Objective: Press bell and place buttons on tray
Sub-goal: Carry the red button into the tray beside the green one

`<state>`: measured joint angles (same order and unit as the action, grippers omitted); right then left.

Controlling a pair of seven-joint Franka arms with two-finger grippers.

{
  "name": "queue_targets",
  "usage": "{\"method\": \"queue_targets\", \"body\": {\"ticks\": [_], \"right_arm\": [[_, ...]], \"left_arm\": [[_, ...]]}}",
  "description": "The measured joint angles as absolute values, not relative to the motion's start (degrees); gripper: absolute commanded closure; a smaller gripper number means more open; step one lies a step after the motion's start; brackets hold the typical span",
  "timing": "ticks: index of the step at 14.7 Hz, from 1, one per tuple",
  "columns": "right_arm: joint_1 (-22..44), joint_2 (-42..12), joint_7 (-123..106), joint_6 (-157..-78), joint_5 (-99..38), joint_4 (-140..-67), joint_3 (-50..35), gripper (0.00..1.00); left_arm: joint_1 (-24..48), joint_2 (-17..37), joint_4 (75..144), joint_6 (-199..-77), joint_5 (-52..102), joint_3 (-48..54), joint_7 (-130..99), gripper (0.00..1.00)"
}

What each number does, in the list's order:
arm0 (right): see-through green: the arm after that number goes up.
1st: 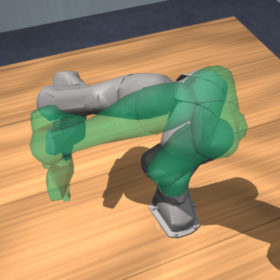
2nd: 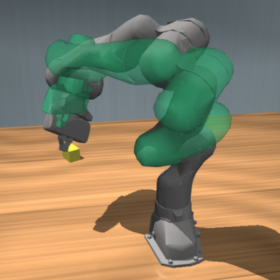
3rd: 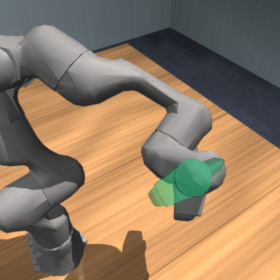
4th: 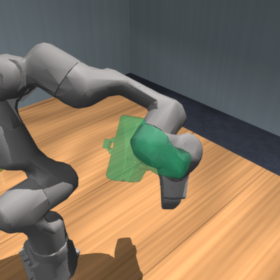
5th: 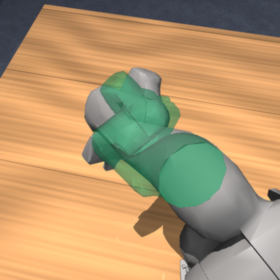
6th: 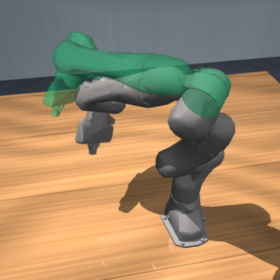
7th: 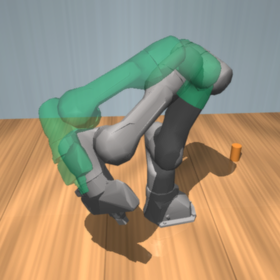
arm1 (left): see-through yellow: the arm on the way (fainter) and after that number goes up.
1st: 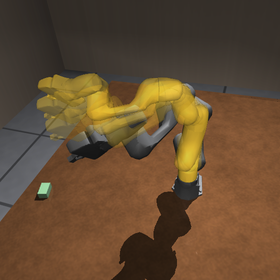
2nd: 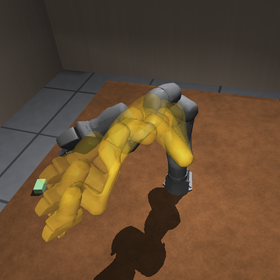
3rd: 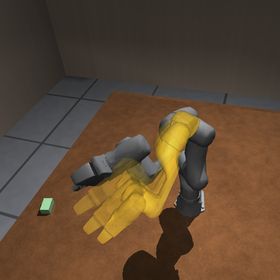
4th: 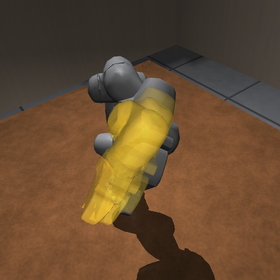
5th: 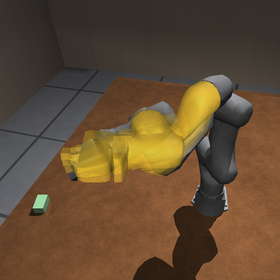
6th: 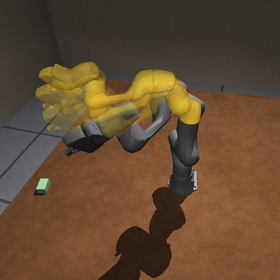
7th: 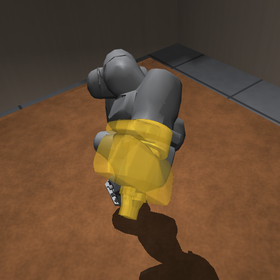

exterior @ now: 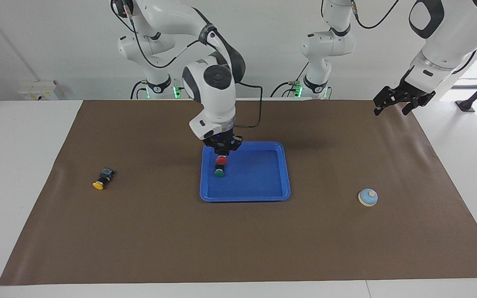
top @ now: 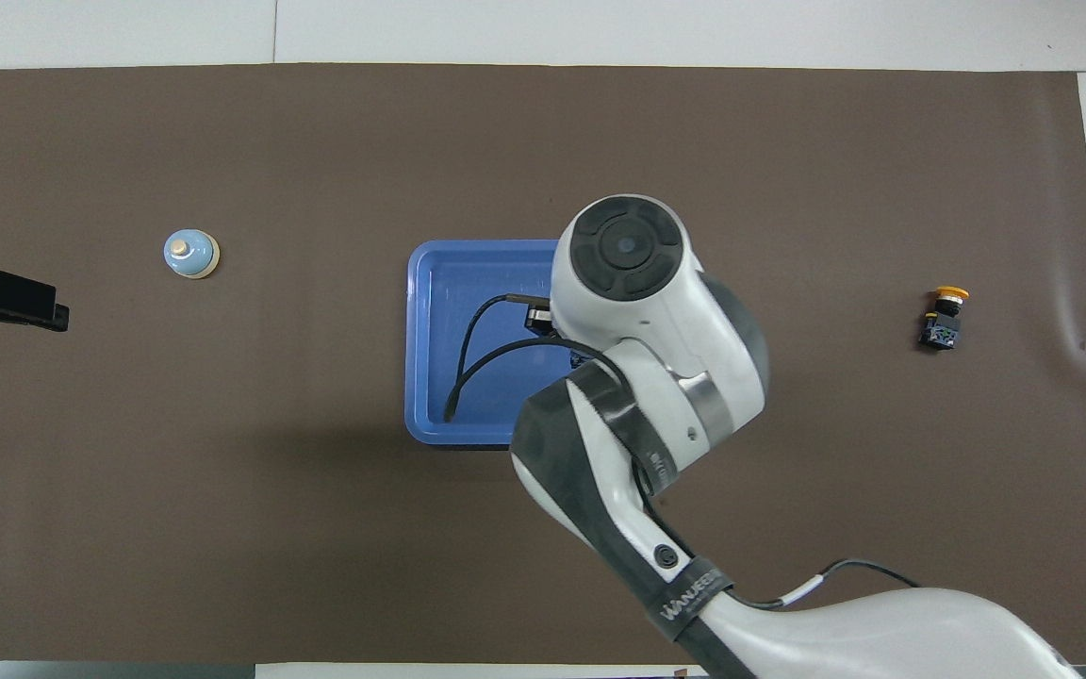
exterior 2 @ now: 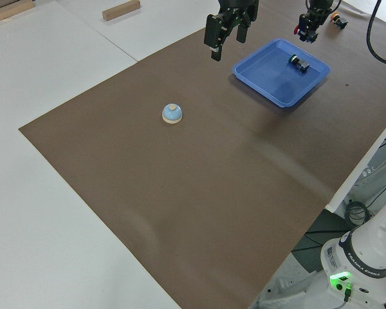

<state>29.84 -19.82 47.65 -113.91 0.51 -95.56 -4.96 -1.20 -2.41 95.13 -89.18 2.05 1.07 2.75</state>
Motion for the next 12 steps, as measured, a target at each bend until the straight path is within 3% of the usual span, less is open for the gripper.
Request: {"method": "queue_targets", "body": {"ticks": [4, 7, 8, 9, 12], "right_arm": [[33.28, -26.97, 50.50, -124.31, 0.51, -97.45, -4.83, 1.00], [33.18, -27.57, 50.50, -129.83, 0.51, -101.69, -4.51, 1.00], [33.19, -27.17, 50.61, -130.37, 0.51, -102.21, -4.52, 0.24], [33.18, -26.79, 51.38, -130.33, 0.50, -102.54, -4.51, 0.00], [33.16, -26.25, 56.33, -128.66, 0.50, -102.02, -4.49, 0.00]], "left_arm": [[-1.20, -2.41, 95.13, -89.18, 2.05, 1.07, 2.75, 0.00], [-1.20, -2.41, 95.13, -89.18, 2.05, 1.07, 2.75, 0.00], [-1.20, -2.41, 95.13, -89.18, 2.05, 1.07, 2.75, 0.00], [-1.20, -2.41, 95.13, -89.18, 2.05, 1.07, 2.75, 0.00], [-1.20, -2.41, 95.13, -89.18, 2.05, 1.07, 2.75, 0.00]]}}
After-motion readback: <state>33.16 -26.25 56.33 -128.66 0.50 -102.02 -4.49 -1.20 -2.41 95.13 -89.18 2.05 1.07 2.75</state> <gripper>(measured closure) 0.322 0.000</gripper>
